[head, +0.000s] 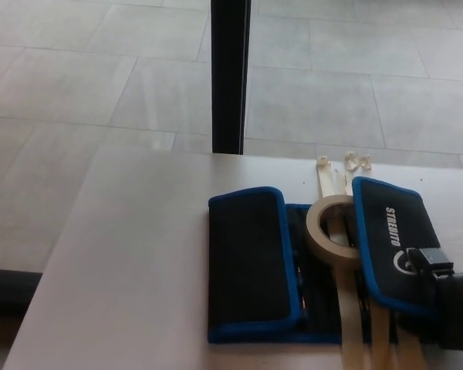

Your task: The robot uses its right hand to open a black folded toolkit cover kept in the middle of the desk

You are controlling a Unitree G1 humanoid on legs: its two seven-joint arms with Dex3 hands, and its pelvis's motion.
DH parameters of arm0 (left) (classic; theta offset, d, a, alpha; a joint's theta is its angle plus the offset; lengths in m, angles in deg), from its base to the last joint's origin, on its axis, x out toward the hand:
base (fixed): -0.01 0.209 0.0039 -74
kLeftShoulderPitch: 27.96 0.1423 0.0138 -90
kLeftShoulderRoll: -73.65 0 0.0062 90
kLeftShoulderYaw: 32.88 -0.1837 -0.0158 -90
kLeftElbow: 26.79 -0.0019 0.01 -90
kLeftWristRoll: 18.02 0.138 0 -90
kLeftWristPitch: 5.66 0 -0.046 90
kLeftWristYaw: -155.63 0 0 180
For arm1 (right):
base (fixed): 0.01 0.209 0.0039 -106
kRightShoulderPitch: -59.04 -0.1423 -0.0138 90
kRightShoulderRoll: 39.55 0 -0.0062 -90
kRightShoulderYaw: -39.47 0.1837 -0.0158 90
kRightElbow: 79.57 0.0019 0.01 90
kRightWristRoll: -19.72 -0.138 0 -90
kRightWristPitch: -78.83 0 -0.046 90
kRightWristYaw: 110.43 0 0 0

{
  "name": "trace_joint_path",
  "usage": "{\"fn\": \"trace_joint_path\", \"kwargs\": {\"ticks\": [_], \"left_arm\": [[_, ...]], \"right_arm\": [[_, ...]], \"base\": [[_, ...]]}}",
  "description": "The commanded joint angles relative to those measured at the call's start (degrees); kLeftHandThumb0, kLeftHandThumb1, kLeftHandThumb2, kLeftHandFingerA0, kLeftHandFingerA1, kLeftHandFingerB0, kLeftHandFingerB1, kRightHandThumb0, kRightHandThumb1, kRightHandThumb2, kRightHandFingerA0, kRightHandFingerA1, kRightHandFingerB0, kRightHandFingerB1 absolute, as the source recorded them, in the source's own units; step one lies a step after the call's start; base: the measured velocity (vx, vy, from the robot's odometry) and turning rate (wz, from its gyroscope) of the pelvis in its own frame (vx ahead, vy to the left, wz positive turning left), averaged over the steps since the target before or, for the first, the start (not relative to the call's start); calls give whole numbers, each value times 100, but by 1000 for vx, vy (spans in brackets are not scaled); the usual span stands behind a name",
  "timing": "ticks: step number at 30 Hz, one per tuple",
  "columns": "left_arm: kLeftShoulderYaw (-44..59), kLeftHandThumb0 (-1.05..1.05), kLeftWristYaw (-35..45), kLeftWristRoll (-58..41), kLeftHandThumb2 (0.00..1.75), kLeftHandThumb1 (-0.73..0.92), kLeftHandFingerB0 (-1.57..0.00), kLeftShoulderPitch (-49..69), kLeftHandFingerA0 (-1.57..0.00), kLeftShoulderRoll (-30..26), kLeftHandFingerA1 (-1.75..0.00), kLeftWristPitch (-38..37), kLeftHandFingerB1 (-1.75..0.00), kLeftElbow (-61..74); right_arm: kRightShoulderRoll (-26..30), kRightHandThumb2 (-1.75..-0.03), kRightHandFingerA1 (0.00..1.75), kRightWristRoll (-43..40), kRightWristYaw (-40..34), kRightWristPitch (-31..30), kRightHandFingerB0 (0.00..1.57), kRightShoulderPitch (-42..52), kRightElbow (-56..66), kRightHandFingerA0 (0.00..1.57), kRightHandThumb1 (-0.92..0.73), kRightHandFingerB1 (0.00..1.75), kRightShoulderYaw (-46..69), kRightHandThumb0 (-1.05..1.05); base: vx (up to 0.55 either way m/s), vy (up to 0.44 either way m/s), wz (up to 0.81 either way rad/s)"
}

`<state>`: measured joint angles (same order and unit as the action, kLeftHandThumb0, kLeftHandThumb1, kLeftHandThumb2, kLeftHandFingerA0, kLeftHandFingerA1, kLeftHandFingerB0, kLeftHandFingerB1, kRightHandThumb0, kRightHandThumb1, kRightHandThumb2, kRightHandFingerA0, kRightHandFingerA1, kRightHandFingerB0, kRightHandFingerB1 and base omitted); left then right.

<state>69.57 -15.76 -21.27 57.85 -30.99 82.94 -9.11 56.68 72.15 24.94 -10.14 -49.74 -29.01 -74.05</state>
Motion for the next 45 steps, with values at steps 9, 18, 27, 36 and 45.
{"fn": "trace_joint_path", "kwargs": {"ticks": [9, 18, 27, 36, 45], "left_arm": [[63, -105, 82, -2, 122, 17, -59, -13, -69, -161, -119, -53, -116, -34], [51, -105, 88, 0, 125, 19, -57, -13, -65, -188, -118, -10, -116, 32], [88, -105, 54, -18, 117, 22, -57, -7, -60, -201, -116, -35, -116, -52], [60, -105, 23, 15, 124, 19, -59, 11, -62, -203, -116, -92, -115, -37], [102, -105, 53, -27, 122, 16, -56, -21, -58, -194, -116, -57, -115, -84]], "right_arm": [[-1093, -82, 167, -2314, -425, 630, 85, -19, 432, 93, -61, 122, 2220, -28], [-1890, -94, 137, -5373, -99, 323, 90, -670, 975, 86, -55, 93, 4956, -12], [-910, -80, 119, -7127, -543, -440, 51, -1418, 32, 21, -73, 117, 7456, -31], [62, -99, 148, -7132, -206, -847, 78, -1191, -715, 60, -52, 110, 8445, -25], [313, -84, 121, -6810, -232, -1274, 18, -855, -581, 10, -68, 113, 8931, -41]], "base": [[0, 0, 0], [0, 0, 0], [0, 0, 0], [0, 0, 0], [0, 0, 0]]}}
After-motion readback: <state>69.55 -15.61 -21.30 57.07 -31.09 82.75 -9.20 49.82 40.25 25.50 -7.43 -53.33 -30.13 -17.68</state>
